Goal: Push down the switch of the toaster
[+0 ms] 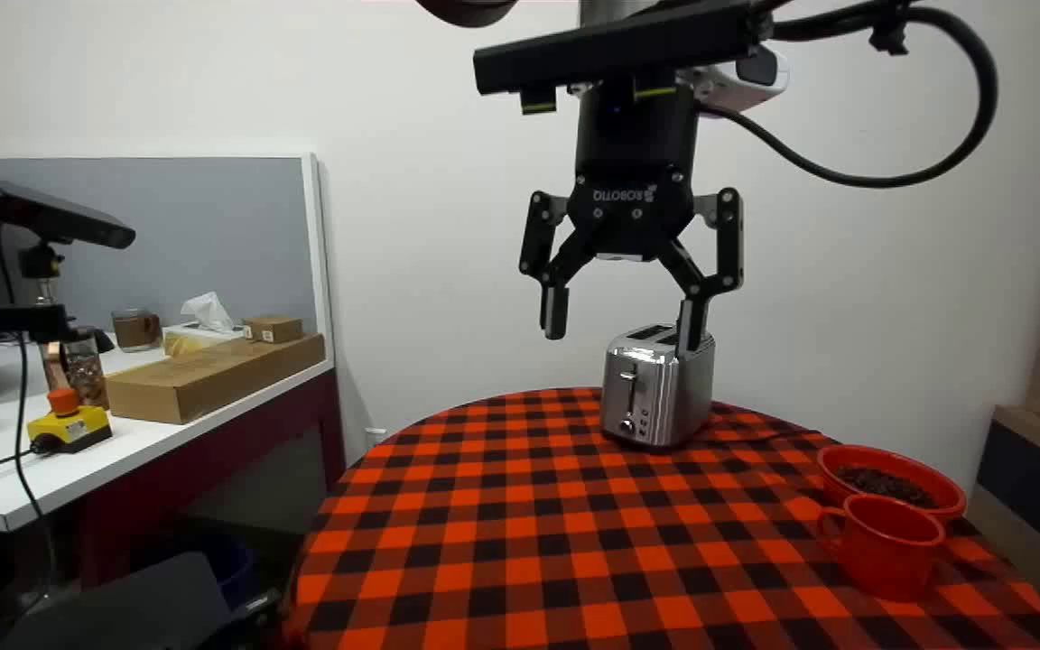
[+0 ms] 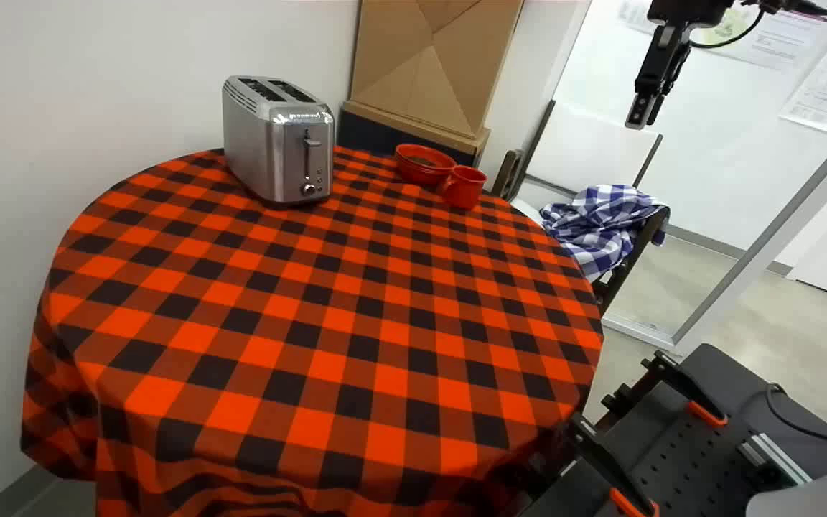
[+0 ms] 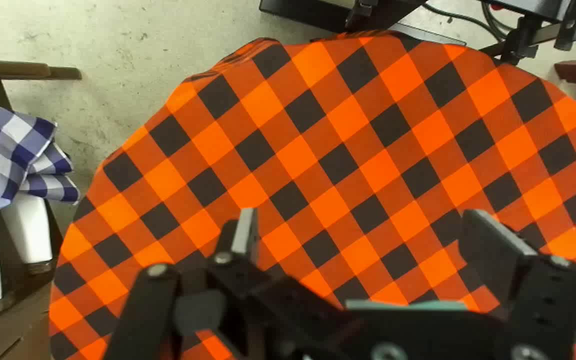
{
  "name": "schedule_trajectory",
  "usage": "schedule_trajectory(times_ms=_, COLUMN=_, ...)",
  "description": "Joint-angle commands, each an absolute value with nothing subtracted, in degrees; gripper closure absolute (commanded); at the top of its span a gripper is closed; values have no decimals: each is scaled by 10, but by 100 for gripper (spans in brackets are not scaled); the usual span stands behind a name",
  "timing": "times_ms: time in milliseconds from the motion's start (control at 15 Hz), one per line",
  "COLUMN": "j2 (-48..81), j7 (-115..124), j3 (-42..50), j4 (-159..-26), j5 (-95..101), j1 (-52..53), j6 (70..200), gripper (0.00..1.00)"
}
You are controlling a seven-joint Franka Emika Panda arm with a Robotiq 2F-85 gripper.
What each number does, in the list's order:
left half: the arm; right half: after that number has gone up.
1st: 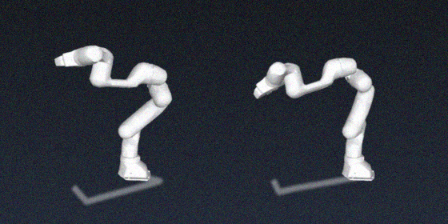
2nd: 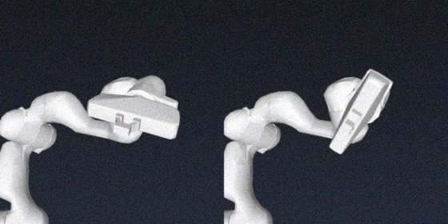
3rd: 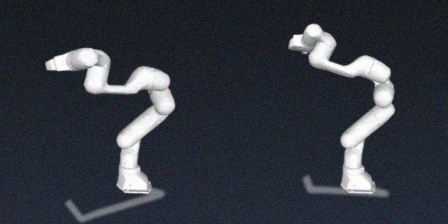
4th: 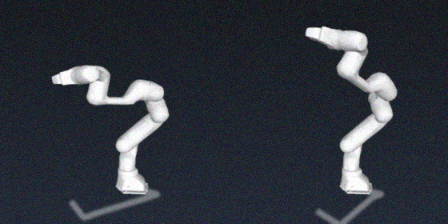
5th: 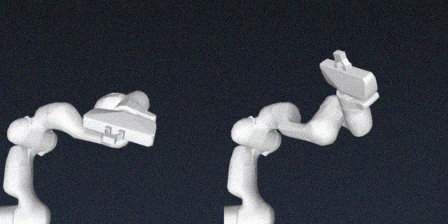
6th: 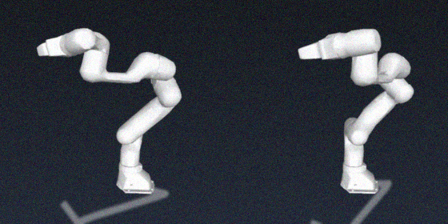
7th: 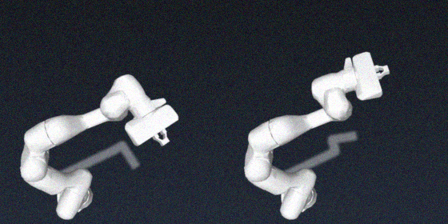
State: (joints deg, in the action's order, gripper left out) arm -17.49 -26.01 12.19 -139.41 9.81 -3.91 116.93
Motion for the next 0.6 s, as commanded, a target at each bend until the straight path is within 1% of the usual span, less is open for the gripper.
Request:
schedule_trajectory(times_ms=0, j2=-175, j7=-262, j3=116, j4=-1394, j5=96, j1=-45, j6=1169, gripper=0)
schedule_trajectory(times_ms=267, j2=-170, j7=-211, j3=85, j4=-1386, j5=85, j1=-27, j6=1216, gripper=0)
schedule_trajectory(times_ms=533, j2=-143, j7=-144, j3=43, j4=-1343, j5=24, j1=5, j6=1272, gripper=0)
